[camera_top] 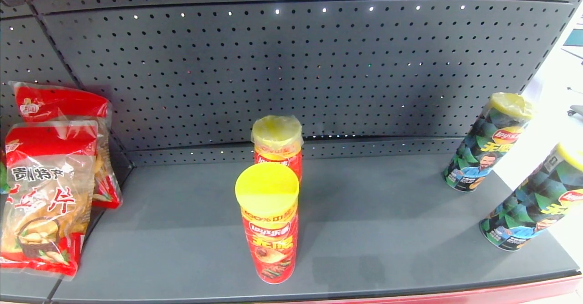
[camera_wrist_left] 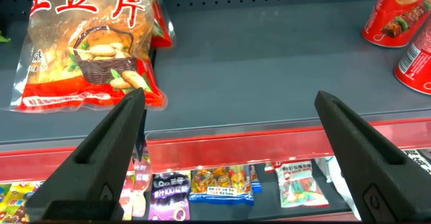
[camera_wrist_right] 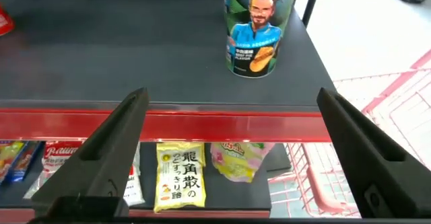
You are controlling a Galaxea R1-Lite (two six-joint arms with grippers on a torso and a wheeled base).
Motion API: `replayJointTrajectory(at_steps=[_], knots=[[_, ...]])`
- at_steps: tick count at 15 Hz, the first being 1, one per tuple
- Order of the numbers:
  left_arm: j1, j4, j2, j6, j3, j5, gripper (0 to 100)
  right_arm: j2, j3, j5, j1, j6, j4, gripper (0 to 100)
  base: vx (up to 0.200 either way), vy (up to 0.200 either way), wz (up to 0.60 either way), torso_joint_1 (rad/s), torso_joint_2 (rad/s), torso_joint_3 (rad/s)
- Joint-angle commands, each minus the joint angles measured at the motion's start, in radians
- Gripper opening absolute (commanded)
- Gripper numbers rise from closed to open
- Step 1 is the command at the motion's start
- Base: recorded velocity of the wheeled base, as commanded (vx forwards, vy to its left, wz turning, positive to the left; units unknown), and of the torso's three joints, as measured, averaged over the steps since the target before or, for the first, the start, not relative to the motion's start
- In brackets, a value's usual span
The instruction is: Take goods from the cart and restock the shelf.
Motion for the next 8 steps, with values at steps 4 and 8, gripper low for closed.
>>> replayJointTrajectory(at_steps=[4, 8], knots=[[0.000, 0.000, 0.000, 0.000, 0.000, 0.000, 100, -0.002, 0.001, -0.022, 0.003, 0.050, 0.002, 100, 0.000, 0.000, 0.00, 0.000, 0.00, 0.000], [0.000, 0.000, 0.000, 0.000, 0.000, 0.000, 100, -0.001, 0.000, -0.013, 0.000, 0.048, 0.006, 100, 0.000, 0.000, 0.00, 0.000, 0.00, 0.000]])
